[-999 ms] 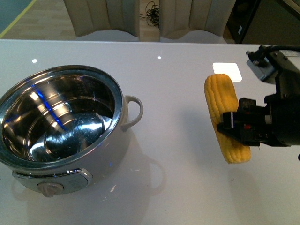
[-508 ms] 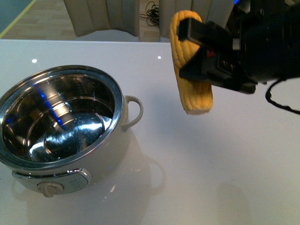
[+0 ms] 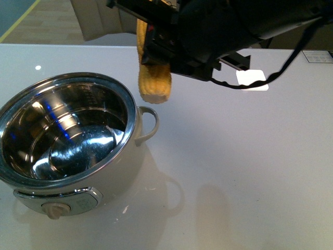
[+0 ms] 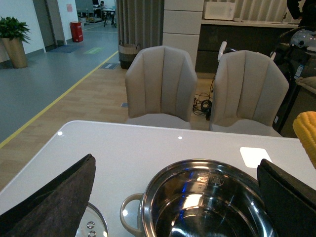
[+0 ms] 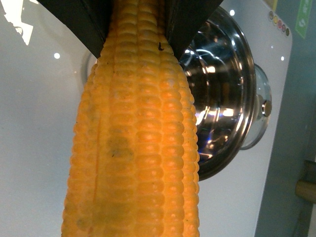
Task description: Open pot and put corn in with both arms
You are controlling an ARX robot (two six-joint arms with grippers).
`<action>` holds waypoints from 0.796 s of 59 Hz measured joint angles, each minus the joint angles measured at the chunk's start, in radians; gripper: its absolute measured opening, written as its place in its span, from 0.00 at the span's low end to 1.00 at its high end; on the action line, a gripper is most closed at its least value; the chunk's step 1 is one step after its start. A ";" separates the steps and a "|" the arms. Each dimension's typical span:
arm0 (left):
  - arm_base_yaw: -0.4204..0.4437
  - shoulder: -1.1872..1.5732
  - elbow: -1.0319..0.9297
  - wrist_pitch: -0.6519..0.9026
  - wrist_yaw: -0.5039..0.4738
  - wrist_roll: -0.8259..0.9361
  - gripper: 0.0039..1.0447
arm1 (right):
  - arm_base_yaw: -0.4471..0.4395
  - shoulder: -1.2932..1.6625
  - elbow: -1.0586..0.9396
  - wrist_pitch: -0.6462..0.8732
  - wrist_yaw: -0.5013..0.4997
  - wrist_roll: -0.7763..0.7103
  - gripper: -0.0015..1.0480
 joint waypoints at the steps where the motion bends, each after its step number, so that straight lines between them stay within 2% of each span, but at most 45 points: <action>1: 0.000 0.000 0.000 0.000 0.000 0.000 0.93 | 0.003 0.003 0.005 -0.001 0.000 0.004 0.18; 23: 0.000 0.000 0.000 0.000 0.000 0.000 0.93 | 0.097 0.137 0.173 -0.044 0.011 0.043 0.20; 35: 0.000 0.000 0.000 0.000 0.000 0.000 0.93 | 0.115 0.209 0.239 -0.050 0.005 0.089 0.26; 47: 0.000 0.000 0.000 0.000 0.000 0.000 0.93 | 0.116 0.270 0.290 -0.067 0.002 0.134 0.26</action>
